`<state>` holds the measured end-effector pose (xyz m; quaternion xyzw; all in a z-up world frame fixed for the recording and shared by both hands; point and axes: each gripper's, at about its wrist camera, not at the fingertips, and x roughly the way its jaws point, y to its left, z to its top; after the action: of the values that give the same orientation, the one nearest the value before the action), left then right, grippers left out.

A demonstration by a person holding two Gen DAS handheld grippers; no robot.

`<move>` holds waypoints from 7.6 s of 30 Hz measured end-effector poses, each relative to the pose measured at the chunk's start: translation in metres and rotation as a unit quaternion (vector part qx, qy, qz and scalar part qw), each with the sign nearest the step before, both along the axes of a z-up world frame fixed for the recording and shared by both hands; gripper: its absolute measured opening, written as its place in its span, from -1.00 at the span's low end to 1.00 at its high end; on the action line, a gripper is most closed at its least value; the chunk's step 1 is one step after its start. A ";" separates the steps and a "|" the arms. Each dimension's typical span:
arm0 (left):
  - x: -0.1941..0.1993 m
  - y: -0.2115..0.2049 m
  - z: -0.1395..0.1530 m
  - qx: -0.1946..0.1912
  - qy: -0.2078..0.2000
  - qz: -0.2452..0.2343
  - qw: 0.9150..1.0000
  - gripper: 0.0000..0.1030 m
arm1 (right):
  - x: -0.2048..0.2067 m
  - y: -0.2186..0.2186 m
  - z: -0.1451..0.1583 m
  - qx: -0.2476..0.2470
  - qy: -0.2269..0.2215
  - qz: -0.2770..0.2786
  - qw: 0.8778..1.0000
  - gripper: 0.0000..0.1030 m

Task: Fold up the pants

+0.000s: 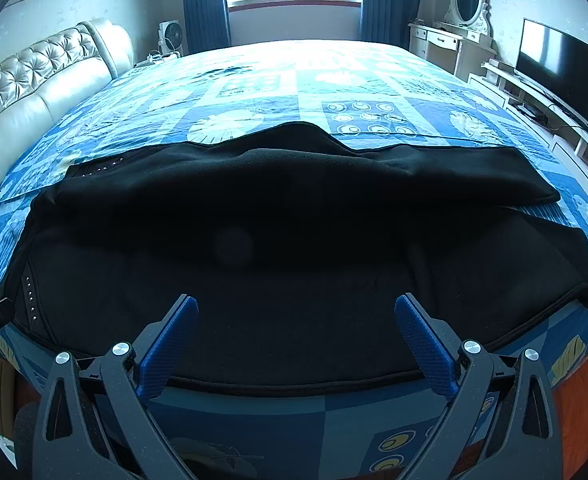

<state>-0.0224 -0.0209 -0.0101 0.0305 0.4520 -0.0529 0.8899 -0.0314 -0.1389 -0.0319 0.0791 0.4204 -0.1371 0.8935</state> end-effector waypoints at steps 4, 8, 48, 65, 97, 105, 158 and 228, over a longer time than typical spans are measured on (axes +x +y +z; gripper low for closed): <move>0.000 0.000 0.000 0.001 0.000 0.000 1.000 0.96 | 0.001 0.000 -0.001 0.000 0.001 0.000 1.000 0.90; 0.000 0.000 0.000 0.001 0.000 0.000 1.000 0.96 | 0.000 0.000 0.000 0.001 0.001 0.001 1.000 0.90; 0.173 0.097 0.014 -0.069 0.002 -0.074 0.995 0.96 | 0.164 -0.068 0.029 0.120 -0.005 0.205 0.971 0.90; 0.326 0.093 -0.057 -0.062 0.111 -0.196 0.972 0.01 | 0.276 -0.056 -0.048 0.128 0.174 0.352 0.911 -0.28; 0.093 0.177 0.018 -0.220 0.042 -0.108 0.969 -0.91 | 0.027 0.041 0.012 -0.121 0.026 0.358 0.926 -0.85; 0.063 0.192 -0.030 -0.208 0.089 -0.066 0.972 -0.88 | 0.004 0.063 -0.026 -0.136 0.066 0.368 0.918 -0.83; 0.038 0.171 0.003 -0.179 -0.005 0.078 0.981 0.61 | -0.119 -0.380 0.029 0.206 -0.043 -0.208 0.955 0.18; 0.044 0.041 -0.040 -0.094 0.036 0.027 0.995 0.79 | -0.158 -0.418 -0.010 0.304 -0.123 -0.321 0.888 -0.86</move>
<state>0.0212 0.0199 -0.0499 -0.0679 0.4775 -0.0720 0.8730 -0.1894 -0.5568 -0.0419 0.4938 0.2798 -0.2706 0.7776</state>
